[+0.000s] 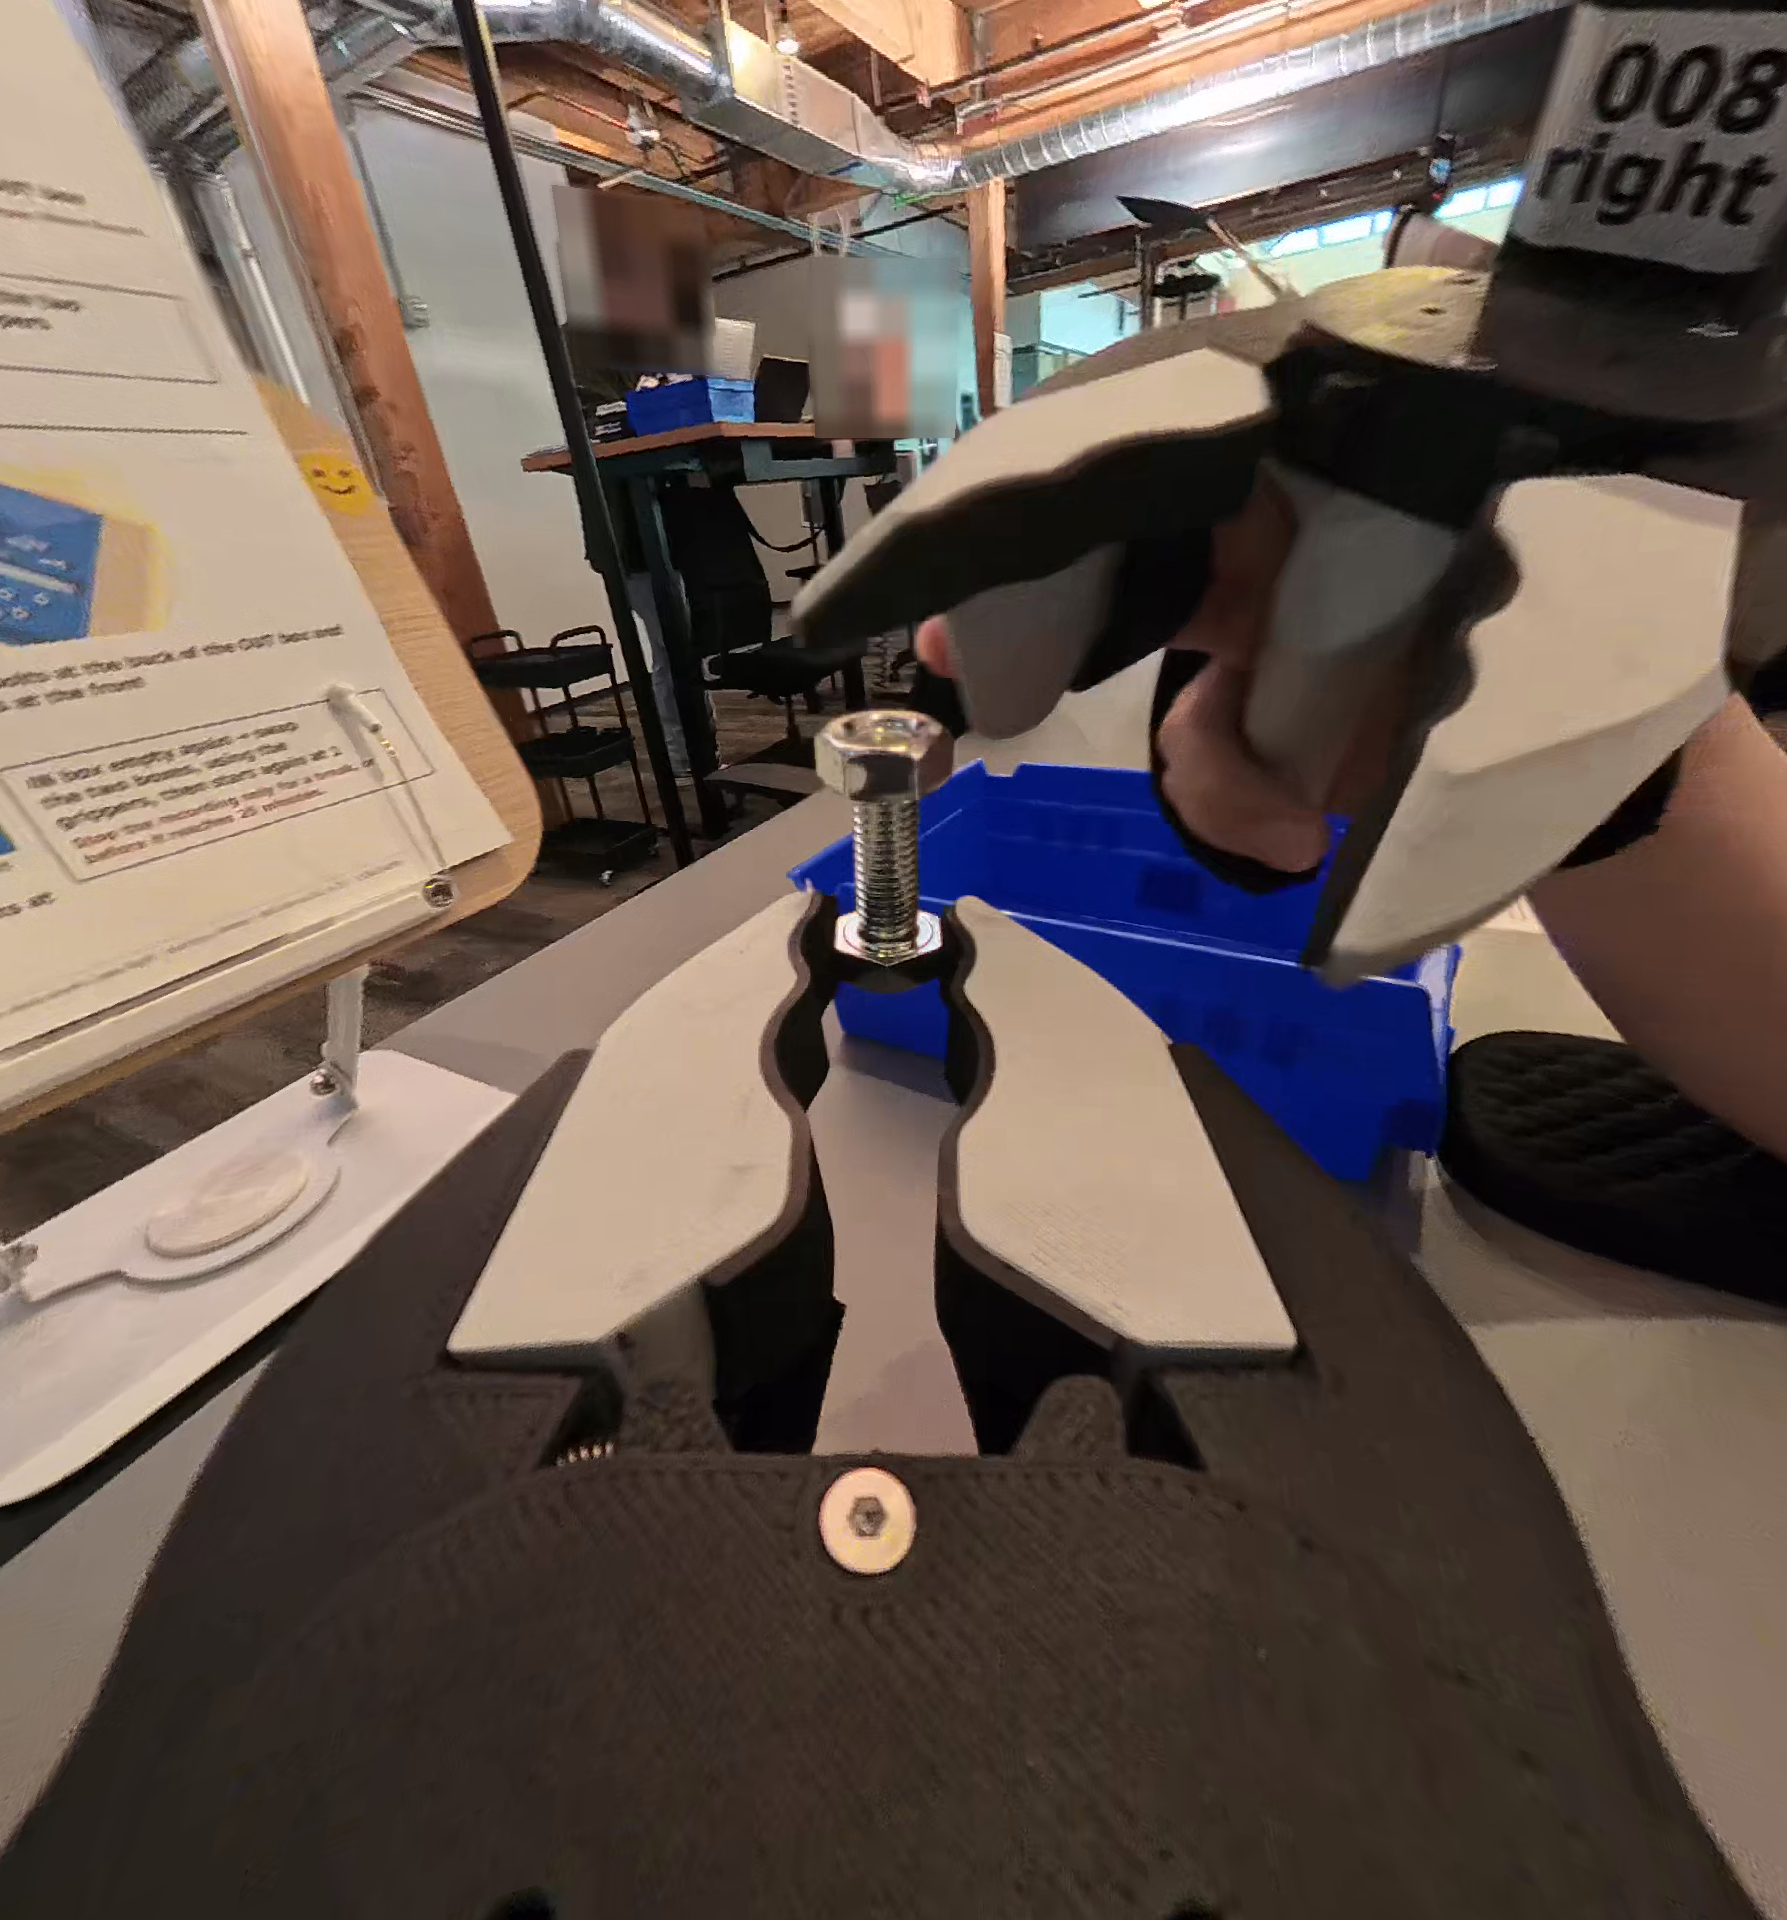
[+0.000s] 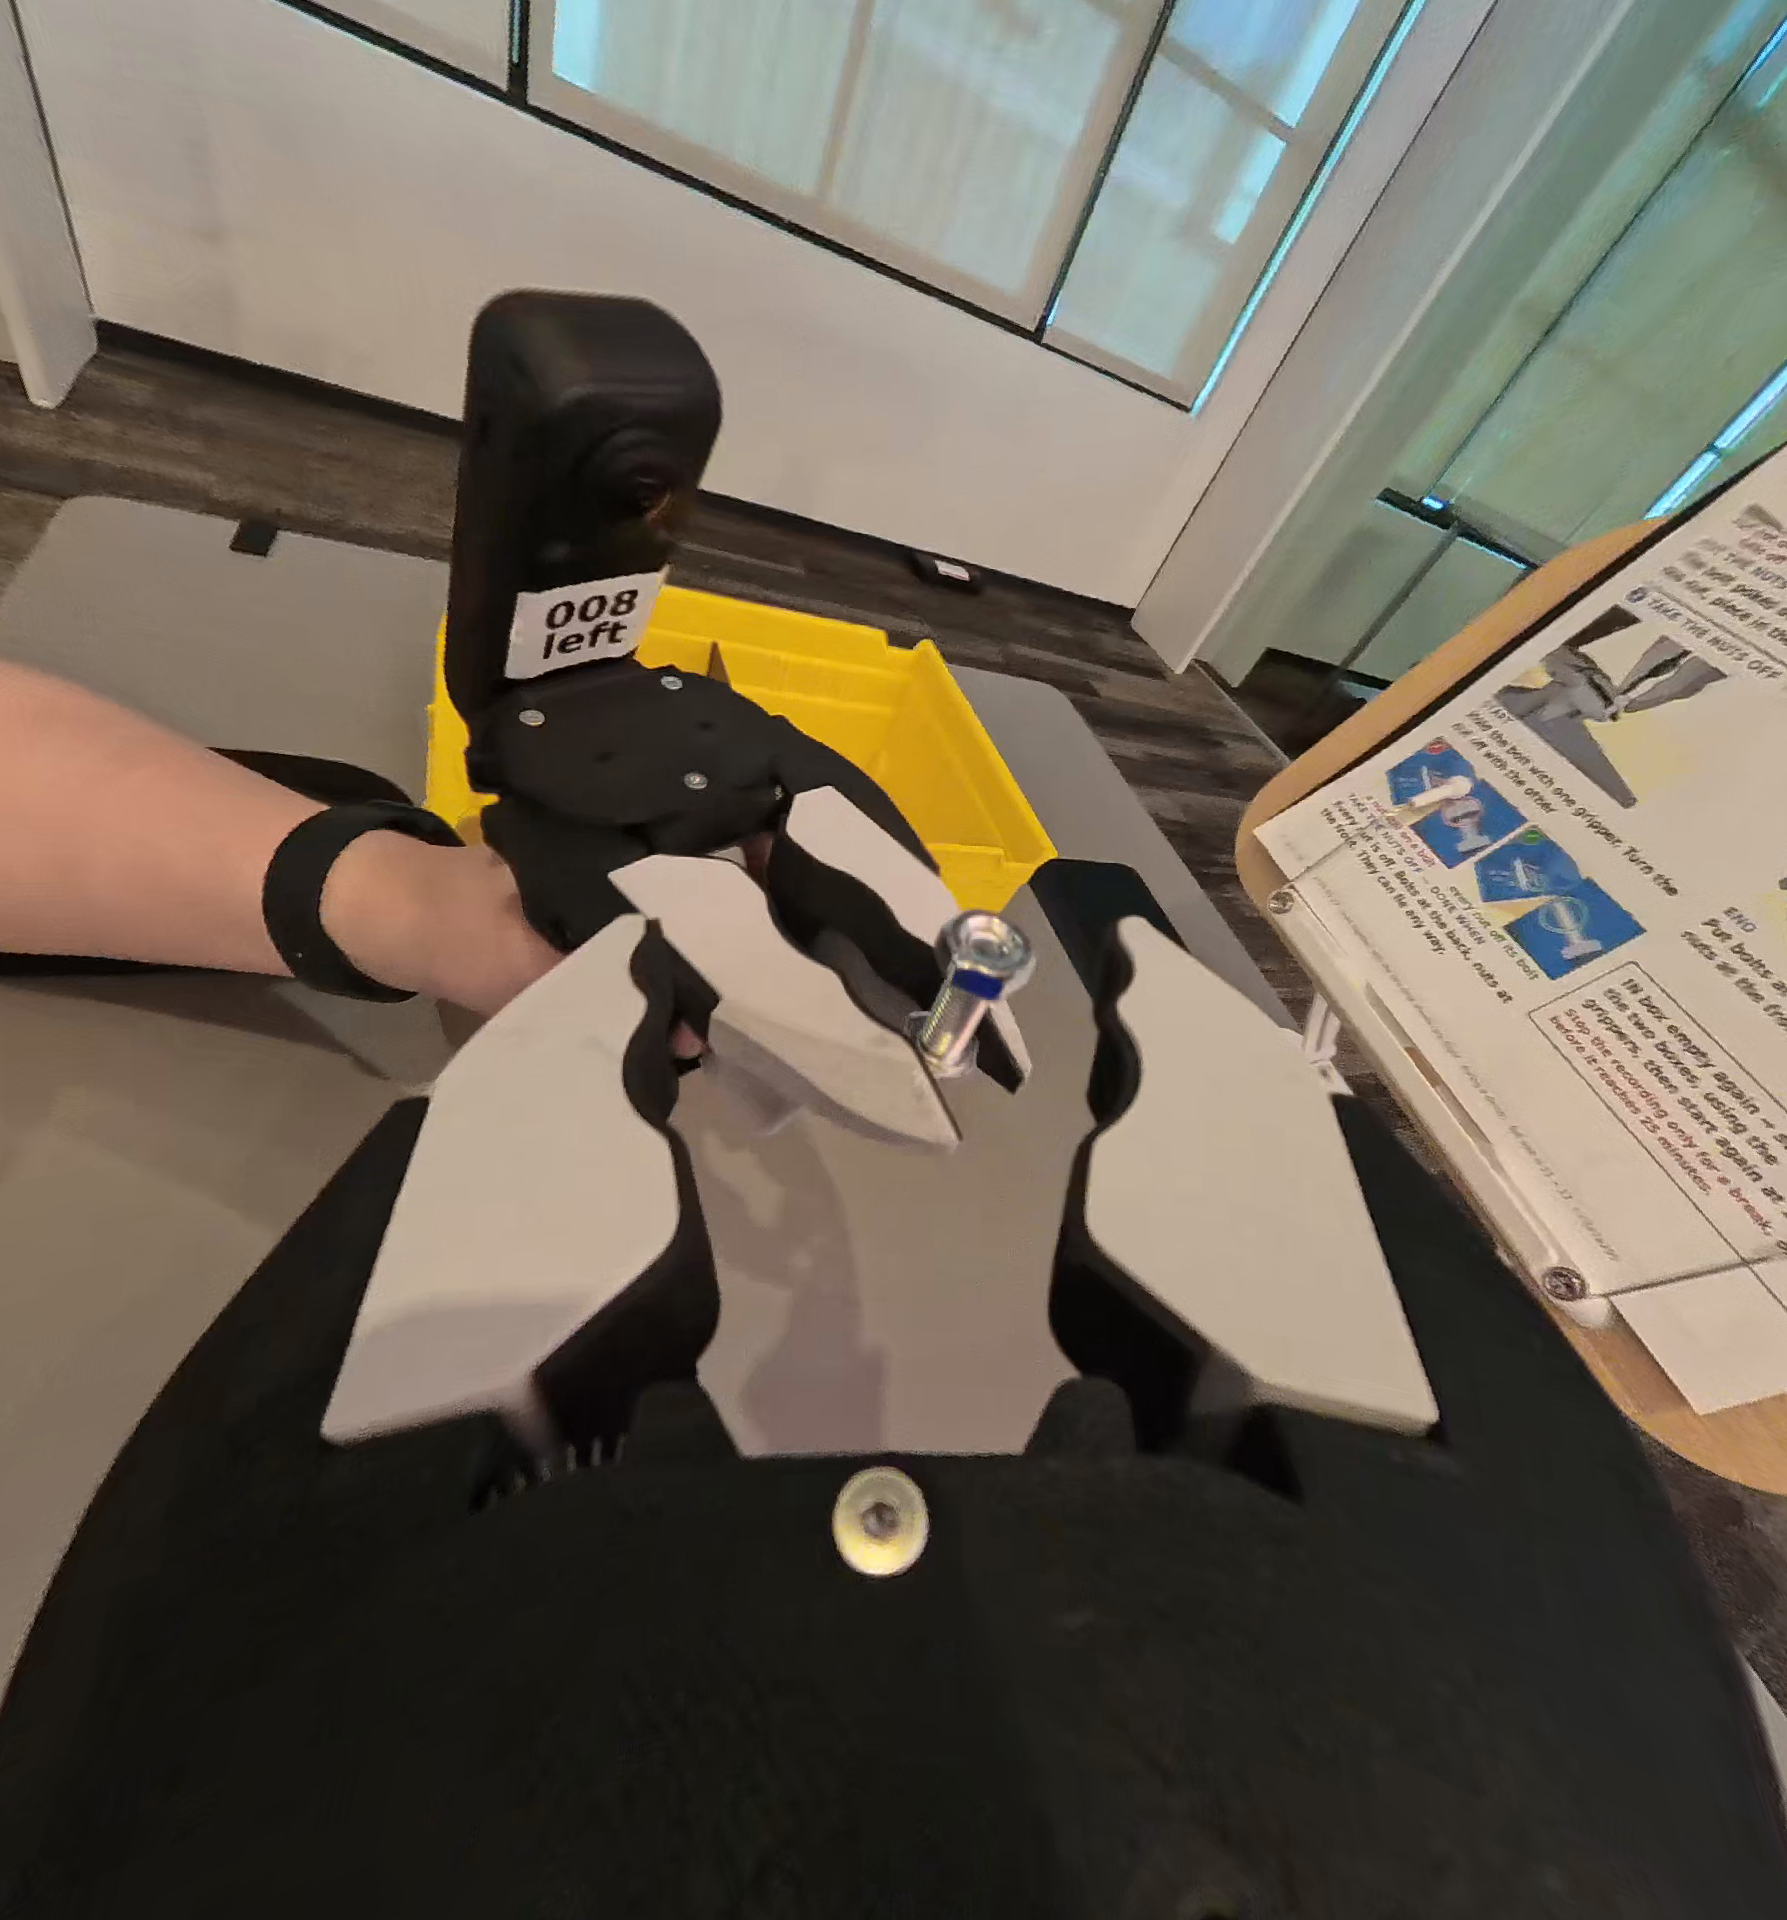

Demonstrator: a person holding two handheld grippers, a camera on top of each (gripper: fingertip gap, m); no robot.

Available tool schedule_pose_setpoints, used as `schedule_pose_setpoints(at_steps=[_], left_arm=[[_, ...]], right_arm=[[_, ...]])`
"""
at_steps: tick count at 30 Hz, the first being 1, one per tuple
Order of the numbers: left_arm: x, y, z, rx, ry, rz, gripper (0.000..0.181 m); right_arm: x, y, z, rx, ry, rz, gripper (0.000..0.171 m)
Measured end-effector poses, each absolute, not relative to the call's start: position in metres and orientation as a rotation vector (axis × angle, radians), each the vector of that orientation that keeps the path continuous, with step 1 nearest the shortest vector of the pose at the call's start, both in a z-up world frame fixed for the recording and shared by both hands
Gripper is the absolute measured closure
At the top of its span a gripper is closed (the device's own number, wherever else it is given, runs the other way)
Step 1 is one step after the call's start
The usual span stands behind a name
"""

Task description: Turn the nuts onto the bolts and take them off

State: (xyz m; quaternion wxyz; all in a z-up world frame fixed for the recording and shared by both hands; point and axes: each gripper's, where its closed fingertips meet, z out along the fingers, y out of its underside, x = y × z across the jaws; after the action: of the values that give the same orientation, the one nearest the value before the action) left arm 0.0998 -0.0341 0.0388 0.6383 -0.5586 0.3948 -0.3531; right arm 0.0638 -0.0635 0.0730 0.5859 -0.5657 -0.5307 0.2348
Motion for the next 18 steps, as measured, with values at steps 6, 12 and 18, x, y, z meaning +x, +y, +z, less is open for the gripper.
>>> schedule_pose_setpoints(at_steps=[6, 12, 18], left_arm=[[0.093, -0.021, 0.033, -1.346, 0.857, -0.771, 0.163], [0.1, -0.032, 0.038, -1.289, 0.891, -0.765, 0.163], [0.088, -0.021, 0.043, -1.322, 0.82, -0.777, 0.163]], right_arm=[[0.062, -0.087, 0.06, -1.372, -1.397, 0.619, 0.116], [0.066, -0.07, 0.072, -1.298, -1.293, 0.538, 0.1], [0.066, -0.082, 0.058, -1.333, -1.427, 0.55, 0.126]])
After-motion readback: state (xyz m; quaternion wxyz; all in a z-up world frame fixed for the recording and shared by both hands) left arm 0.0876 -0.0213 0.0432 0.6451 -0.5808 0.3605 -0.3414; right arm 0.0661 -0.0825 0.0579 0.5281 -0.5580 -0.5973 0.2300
